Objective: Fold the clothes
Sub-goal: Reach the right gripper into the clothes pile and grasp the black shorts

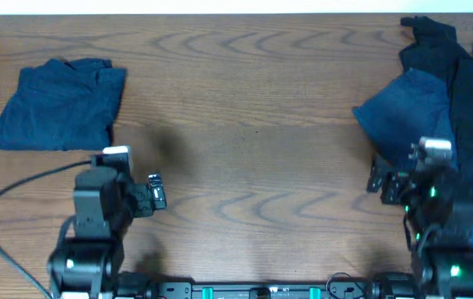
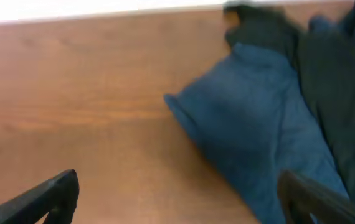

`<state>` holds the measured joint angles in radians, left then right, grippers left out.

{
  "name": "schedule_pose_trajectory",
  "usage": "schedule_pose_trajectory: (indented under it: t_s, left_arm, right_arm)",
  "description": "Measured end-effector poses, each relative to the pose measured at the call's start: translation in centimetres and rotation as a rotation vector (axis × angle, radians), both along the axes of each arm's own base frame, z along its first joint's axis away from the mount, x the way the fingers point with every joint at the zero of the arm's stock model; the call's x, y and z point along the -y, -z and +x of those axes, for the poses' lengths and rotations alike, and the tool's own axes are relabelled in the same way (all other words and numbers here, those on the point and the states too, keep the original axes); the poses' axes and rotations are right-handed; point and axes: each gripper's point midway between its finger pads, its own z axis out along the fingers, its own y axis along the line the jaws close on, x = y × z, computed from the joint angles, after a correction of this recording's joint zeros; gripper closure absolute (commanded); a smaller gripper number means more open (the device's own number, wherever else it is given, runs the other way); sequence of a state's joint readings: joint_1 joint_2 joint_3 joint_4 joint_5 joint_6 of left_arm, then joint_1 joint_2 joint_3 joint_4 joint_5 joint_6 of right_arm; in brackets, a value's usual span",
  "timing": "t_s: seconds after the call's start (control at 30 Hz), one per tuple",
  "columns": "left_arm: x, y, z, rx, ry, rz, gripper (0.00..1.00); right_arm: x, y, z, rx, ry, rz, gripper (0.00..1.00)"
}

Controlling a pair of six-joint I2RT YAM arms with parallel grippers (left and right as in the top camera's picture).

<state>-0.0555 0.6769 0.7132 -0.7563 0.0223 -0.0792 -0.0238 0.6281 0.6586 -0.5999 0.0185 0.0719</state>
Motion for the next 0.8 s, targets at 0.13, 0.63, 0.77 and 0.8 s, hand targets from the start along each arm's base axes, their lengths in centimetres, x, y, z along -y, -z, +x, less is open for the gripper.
schedule_pose_trajectory:
  t_s: [0.13,0.63,0.77,0.8]
  left_arm:
    - [0.0,0.1,-0.3,-0.09,0.001,0.005,0.02]
    - [0.6,-0.2,-0.3,-0.099,0.023,-0.021,0.02]
    - [0.7,-0.2,-0.3,-0.098,0.026,-0.024,0.02]
    - [0.7,-0.2,-0.3,-0.098,0.026,-0.024,0.02]
  right_arm:
    - [0.1,0.1,1.9,-0.143,-0.017,-0.02,0.01]
    - [10.8,6.6,6.1,-0.391,0.389,-0.145,0.23]
    - [15.4,10.0,4.1,-0.519,0.563,-0.151,0.28]
    - [16.2,10.6,3.6,-0.543,0.595,-0.15,0.28]
